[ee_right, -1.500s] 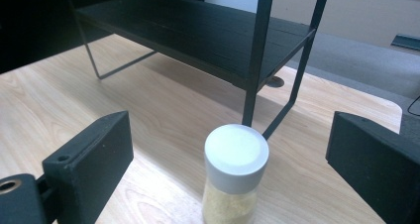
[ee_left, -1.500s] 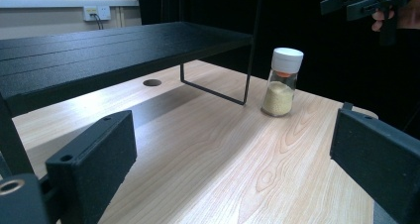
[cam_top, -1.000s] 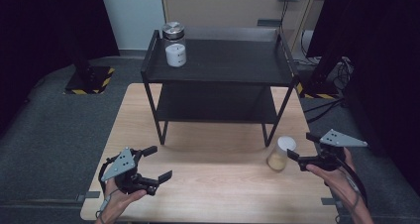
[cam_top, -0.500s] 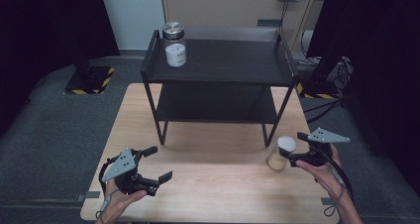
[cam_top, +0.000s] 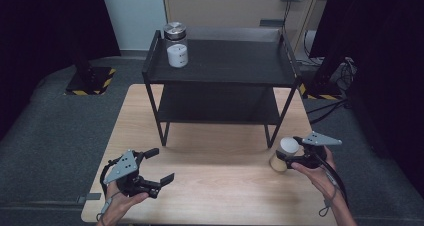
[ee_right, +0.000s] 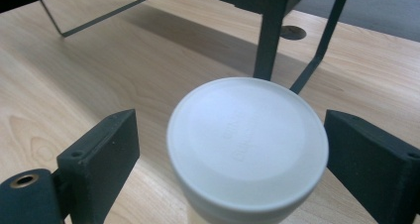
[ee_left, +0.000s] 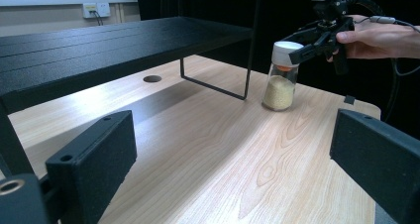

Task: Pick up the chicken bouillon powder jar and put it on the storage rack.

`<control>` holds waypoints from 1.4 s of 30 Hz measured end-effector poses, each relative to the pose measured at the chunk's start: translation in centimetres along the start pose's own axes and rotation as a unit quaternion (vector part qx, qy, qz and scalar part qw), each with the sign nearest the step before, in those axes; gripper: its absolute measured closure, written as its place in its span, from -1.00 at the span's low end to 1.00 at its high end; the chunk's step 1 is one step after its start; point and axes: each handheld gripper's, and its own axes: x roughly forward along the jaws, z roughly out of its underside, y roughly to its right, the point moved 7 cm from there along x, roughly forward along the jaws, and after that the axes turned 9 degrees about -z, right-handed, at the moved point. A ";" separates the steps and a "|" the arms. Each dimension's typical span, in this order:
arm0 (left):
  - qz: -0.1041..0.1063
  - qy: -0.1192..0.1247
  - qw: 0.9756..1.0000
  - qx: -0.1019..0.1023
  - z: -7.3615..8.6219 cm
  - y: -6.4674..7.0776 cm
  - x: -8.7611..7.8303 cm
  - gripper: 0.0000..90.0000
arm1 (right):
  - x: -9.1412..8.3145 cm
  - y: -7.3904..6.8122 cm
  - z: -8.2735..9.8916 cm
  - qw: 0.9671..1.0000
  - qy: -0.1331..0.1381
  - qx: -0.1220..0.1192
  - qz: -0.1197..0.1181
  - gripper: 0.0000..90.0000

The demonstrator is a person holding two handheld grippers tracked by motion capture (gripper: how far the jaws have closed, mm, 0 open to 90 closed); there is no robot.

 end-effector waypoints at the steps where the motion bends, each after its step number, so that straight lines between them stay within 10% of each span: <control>1: 0.000 0.001 1.000 -0.001 0.0 0.0 0.0 -0.94 | 0.1 -0.1 0.0 1.000 -0.001 -0.002 0.001 -0.73; 9: 0.000 0.000 1.000 -0.002 0.0 0.0 0.0 -0.94 | 0.5 -0.6 0.2 0.999 -0.013 -0.018 0.024 -0.27; 21: 0.000 -0.001 1.000 -0.003 0.0 -0.1 0.0 -0.94 | 0.2 -0.4 0.5 0.999 -0.005 -0.023 0.021 -0.25; 42: -0.001 -0.001 1.000 -0.004 0.1 -0.1 0.0 -0.94 | -1.8 -2.1 -3.9 0.996 0.004 -0.065 -0.064 -0.24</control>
